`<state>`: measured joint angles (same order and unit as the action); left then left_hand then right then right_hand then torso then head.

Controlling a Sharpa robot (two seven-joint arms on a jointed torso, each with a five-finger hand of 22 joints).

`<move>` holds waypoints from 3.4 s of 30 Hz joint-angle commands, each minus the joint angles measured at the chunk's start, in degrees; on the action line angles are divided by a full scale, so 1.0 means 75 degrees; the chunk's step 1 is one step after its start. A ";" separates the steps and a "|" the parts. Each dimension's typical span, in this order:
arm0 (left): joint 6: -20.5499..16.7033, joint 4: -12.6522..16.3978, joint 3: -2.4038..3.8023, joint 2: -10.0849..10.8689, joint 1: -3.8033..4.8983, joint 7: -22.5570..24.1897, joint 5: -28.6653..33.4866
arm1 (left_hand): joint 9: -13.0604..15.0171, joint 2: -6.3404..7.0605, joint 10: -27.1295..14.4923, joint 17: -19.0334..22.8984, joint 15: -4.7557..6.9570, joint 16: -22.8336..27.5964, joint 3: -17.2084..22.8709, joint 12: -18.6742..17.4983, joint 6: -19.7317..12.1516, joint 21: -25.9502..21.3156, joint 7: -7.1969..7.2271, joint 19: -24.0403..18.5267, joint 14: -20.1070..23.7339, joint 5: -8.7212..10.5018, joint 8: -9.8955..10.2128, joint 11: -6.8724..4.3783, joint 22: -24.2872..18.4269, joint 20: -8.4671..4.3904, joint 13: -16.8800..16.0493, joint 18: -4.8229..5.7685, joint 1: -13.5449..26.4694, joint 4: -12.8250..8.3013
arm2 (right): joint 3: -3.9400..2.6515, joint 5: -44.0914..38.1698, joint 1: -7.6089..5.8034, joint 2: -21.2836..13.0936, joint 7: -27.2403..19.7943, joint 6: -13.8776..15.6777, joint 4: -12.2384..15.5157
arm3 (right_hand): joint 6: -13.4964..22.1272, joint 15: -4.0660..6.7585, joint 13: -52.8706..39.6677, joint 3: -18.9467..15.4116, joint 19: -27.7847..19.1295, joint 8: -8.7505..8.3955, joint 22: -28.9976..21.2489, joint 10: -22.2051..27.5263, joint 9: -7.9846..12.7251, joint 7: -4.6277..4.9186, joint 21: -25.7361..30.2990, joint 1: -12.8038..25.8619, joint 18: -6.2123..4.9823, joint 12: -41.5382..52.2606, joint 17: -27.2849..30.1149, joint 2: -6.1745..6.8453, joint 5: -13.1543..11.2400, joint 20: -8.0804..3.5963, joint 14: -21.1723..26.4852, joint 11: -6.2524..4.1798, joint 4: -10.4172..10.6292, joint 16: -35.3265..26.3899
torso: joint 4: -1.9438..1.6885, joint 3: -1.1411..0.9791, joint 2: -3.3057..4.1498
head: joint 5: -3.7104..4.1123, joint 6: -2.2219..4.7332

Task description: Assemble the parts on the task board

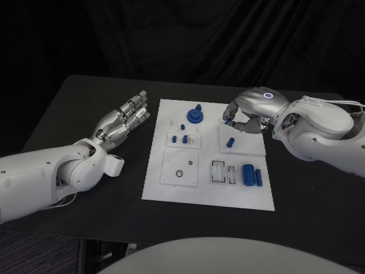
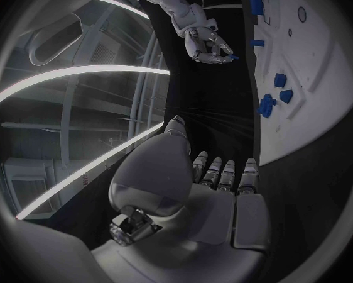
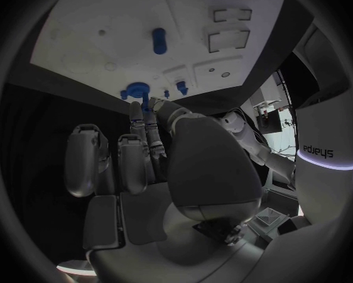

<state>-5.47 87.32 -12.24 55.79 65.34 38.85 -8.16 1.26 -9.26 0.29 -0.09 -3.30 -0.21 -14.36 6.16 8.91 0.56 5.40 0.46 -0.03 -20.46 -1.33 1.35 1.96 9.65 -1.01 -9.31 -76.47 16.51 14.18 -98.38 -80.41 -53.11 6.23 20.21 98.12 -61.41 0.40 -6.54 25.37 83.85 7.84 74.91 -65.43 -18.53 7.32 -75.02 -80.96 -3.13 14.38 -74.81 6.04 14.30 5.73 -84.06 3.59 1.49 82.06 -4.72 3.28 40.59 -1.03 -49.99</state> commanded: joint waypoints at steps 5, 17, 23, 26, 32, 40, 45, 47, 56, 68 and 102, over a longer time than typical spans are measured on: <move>0.0145 0.0006 0.0006 -0.0022 -0.0010 0.0878 0.0021 | 0.0005 -0.0018 0.0003 0.0012 -0.0049 0.0028 -0.0013 0.0019 0.0011 -0.0010 -0.0057 0.0002 0.0004 -0.0037 0.0004 0.0087 0.0008 0.0060 -0.0006 -0.0117 -0.0083 -0.0015 | -0.0004 -0.0105 0.0080 0.0411 0.0142 -0.0498 0.0411 | -0.0066 0.0058 -0.0019 0.0016 0.0032 0.0018 0.1412 -0.0096 -0.0020 -0.0033 0.0026 -0.0016 -0.0037 -0.0036 -0.0009 0.0019 -0.0003 -0.0062 -0.0321 -0.0007 -0.0081 -0.0044 | 0.0003 -0.0009 0.0004 | -0.0109 -0.0002; 0.0201 -0.0002 0.0006 -0.0119 -0.0009 0.0817 0.0021 | 0.0007 -0.0117 -0.0002 0.0012 -0.0073 0.0028 0.0010 0.0015 0.0030 -0.0009 -0.0143 0.0003 0.0004 -0.0311 0.0001 0.0135 0.0004 0.0086 -0.0003 -0.0120 -0.0191 -0.0010 | -0.0004 -0.0843 0.0600 0.1485 -0.0096 -0.0842 0.0086 | 0.0001 0.0057 -0.0019 0.0022 0.0004 -0.0039 0.1389 -0.0098 -0.0012 -0.0019 0.0106 -0.0018 -0.0053 -0.0082 0.0029 0.0040 0.0030 -0.0070 -0.0312 0.0000 -0.0106 -0.0067 | 0.0007 -0.0004 0.0003 | -0.0200 -0.0002; 0.0222 0.0016 0.0007 -0.0135 -0.0009 0.0815 0.0021 | 0.0007 -0.0130 -0.0002 0.0012 -0.0073 0.0028 0.0011 0.0017 0.0030 -0.0009 -0.0152 0.0003 0.0004 -0.0352 0.0002 0.0139 0.0003 0.0088 -0.0004 -0.0121 -0.0204 -0.0009 | -0.0004 -0.1008 0.0782 0.1704 -0.0150 -0.0913 -0.0092 | 0.0002 0.0057 -0.0021 0.0025 0.0006 -0.0042 0.1390 -0.0103 -0.0012 -0.0018 0.0100 -0.0024 -0.0052 -0.0086 0.0032 0.0041 0.0038 -0.0070 -0.0311 0.0000 -0.0113 -0.0070 | -0.0023 0.0008 0.0002 | -0.0214 -0.0002; 0.0218 0.0026 0.0007 -0.0128 -0.0009 0.0815 0.0021 | 0.0008 -0.0139 -0.0003 0.0012 -0.0074 0.0028 0.0012 0.0017 0.0036 -0.0009 -0.0161 0.0004 0.0004 -0.0379 0.0001 0.0144 0.0003 0.0089 -0.0004 -0.0121 -0.0213 -0.0009 | -0.0004 -0.1034 0.0846 0.1739 -0.0149 -0.0914 -0.0125 | 0.0002 0.0057 -0.0022 0.0024 0.0008 -0.0043 0.1392 -0.0107 -0.0013 -0.0017 0.0094 -0.0023 -0.0050 -0.0086 0.0026 0.0041 0.0037 -0.0071 -0.0312 0.0000 -0.0113 -0.0067 | -0.0009 0.0002 0.0007 | -0.0221 -0.0002; 0.0235 0.0018 0.0007 -0.0131 -0.0008 0.0807 0.0021 | 0.0007 -0.0144 -0.0003 0.0012 -0.0075 0.0028 0.0012 0.0020 0.0030 -0.0009 -0.0165 0.0003 0.0004 -0.0394 0.0002 0.0146 -0.0001 0.0089 -0.0004 -0.0121 -0.0217 -0.0008 | -0.0004 -0.1057 0.0956 0.1807 -0.0148 -0.0882 -0.0189 | -0.0003 0.0057 -0.0025 0.0022 0.0015 -0.0043 0.1398 -0.0119 -0.0014 -0.0017 0.0075 -0.0020 -0.0046 -0.0085 0.0019 0.0041 0.0035 -0.0071 -0.0313 -0.0001 -0.0114 -0.0063 | -0.0024 0.0005 0.0008 | -0.0217 -0.0002; 0.0264 0.0003 0.0007 -0.0155 -0.0008 0.0787 0.0021 | 0.0008 -0.0160 -0.0002 0.0012 -0.0094 0.0028 0.0016 0.0026 0.0040 -0.0008 -0.0180 0.0005 0.0004 -0.0418 0.0000 0.0161 0.0005 0.0095 -0.0005 -0.0121 -0.0231 -0.0009 | -0.0004 -0.1062 0.1052 0.1871 -0.0171 -0.0915 -0.0257 | -0.0010 0.0059 -0.0028 0.0022 0.0017 -0.0042 0.1399 -0.0135 -0.0017 -0.0019 0.0072 -0.0021 -0.0045 -0.0083 0.0017 0.0040 0.0036 -0.0072 -0.0314 -0.0004 -0.0118 -0.0062 | 0.0004 0.0006 0.0003 | -0.0260 -0.0002; 0.0283 -0.0008 0.0007 -0.0175 -0.0008 0.0770 0.0021 | 0.0010 -0.0174 -0.0004 0.0012 -0.0130 0.0028 0.0019 0.0018 0.0054 -0.0008 -0.0199 0.0005 0.0004 -0.0437 -0.0002 0.0156 0.0003 0.0106 -0.0003 -0.0117 -0.0252 -0.0014 | -0.0004 -0.1063 0.1098 0.1894 -0.0185 -0.0899 -0.0314 | -0.0017 0.0060 -0.0032 0.0023 0.0014 -0.0041 0.1397 -0.0149 -0.0019 -0.0022 0.0078 -0.0025 -0.0046 -0.0081 0.0024 0.0036 0.0034 -0.0073 -0.0312 -0.0008 -0.0123 -0.0067 | 0.0001 -0.0005 -0.0001 | -0.0280 -0.0002; 0.0296 -0.0014 0.0007 -0.0185 -0.0008 0.0761 0.0021 | 0.0010 -0.0180 -0.0005 0.0012 -0.0143 0.0028 0.0020 0.0015 0.0054 -0.0007 -0.0205 0.0006 0.0004 -0.0448 -0.0003 0.0148 0.0004 0.0111 -0.0003 -0.0115 -0.0257 -0.0013 | -0.0004 -0.1063 0.1113 0.1899 -0.0186 -0.0890 -0.0335 | -0.0027 0.0064 -0.0037 0.0026 0.0017 -0.0040 0.1400 -0.0164 -0.0023 -0.0025 0.0070 -0.0034 -0.0045 -0.0081 0.0025 0.0033 0.0035 -0.0074 -0.0311 -0.0013 -0.0133 -0.0068 | 0.0003 -0.0007 0.0000 | -0.0285 -0.0002; 0.0332 -0.0049 0.0007 -0.0214 -0.0008 0.0745 0.0021 | 0.0010 -0.0197 -0.0007 0.0012 -0.0169 0.0028 0.0023 0.0006 0.0052 -0.0007 -0.0219 0.0006 0.0004 -0.0484 -0.0002 0.0135 0.0003 0.0123 -0.0001 -0.0108 -0.0273 -0.0014 | -0.0004 -0.1064 0.1140 0.1879 -0.0184 -0.0895 -0.0361 | -0.0040 0.0069 -0.0043 0.0030 0.0017 -0.0038 0.1400 -0.0187 -0.0028 -0.0029 0.0071 -0.0048 -0.0045 -0.0079 0.0019 0.0031 0.0042 -0.0078 -0.0312 -0.0020 -0.0150 -0.0066 | 0.0003 -0.0007 0.0000 | -0.0299 -0.0002; 0.0375 -0.0094 0.0007 -0.0241 -0.0009 0.0709 0.0021 | 0.0009 -0.0223 -0.0011 0.0012 -0.0221 0.0028 0.0028 -0.0009 0.0051 -0.0007 -0.0238 0.0007 0.0004 -0.0530 -0.0001 0.0136 0.0003 0.0146 0.0001 -0.0092 -0.0297 -0.0016 | -0.0004 -0.1064 0.1145 0.1876 -0.0173 -0.1005 -0.0349 | -0.0045 0.0073 -0.0050 0.0029 0.0010 -0.0041 0.1396 -0.0205 -0.0030 -0.0030 0.0085 -0.0056 -0.0048 -0.0079 0.0056 0.0034 0.0049 -0.0081 -0.0302 -0.0024 -0.0165 -0.0087 | -0.0002 -0.0005 0.0010 | -0.0285 -0.0002; 0.0414 -0.0150 0.0007 -0.0279 -0.0010 0.0645 0.0021 | 0.0012 -0.0242 -0.0014 0.0012 -0.0251 0.0028 0.0018 -0.0019 0.0066 -0.0007 -0.0255 0.0007 0.0004 -0.0568 -0.0004 0.0161 -0.0003 0.0161 0.0003 -0.0075 -0.0294 -0.0004 | -0.0004 -0.1064 0.1211 0.1830 -0.0150 -0.1071 -0.0323 | -0.0042 0.0074 -0.0056 0.0029 0.0007 -0.0048 0.1394 -0.0216 -0.0031 -0.0028 0.0091 -0.0058 -0.0049 -0.0081 0.0050 0.0035 0.0049 -0.0084 -0.0302 -0.0025 -0.0173 -0.0085 | -0.0007 -0.0002 0.0004 | -0.0322 -0.0002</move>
<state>-3.14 86.15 -12.24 53.80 65.33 38.87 -8.14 1.31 -11.04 0.23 -0.08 -4.93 -0.21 -14.35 6.16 9.43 0.56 3.88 0.46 -0.02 -24.38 -1.33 2.07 1.96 10.46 -1.01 -9.30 -78.25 16.51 14.05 -105.88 -71.61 -39.31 4.81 13.09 95.66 -61.58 0.57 -6.87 25.60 84.05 7.81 74.90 -66.85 -18.69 7.12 -74.54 -80.72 -3.13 13.57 -74.44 6.28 14.32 5.54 -83.89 3.38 0.62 81.64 -4.76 3.27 40.61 -3.44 -49.99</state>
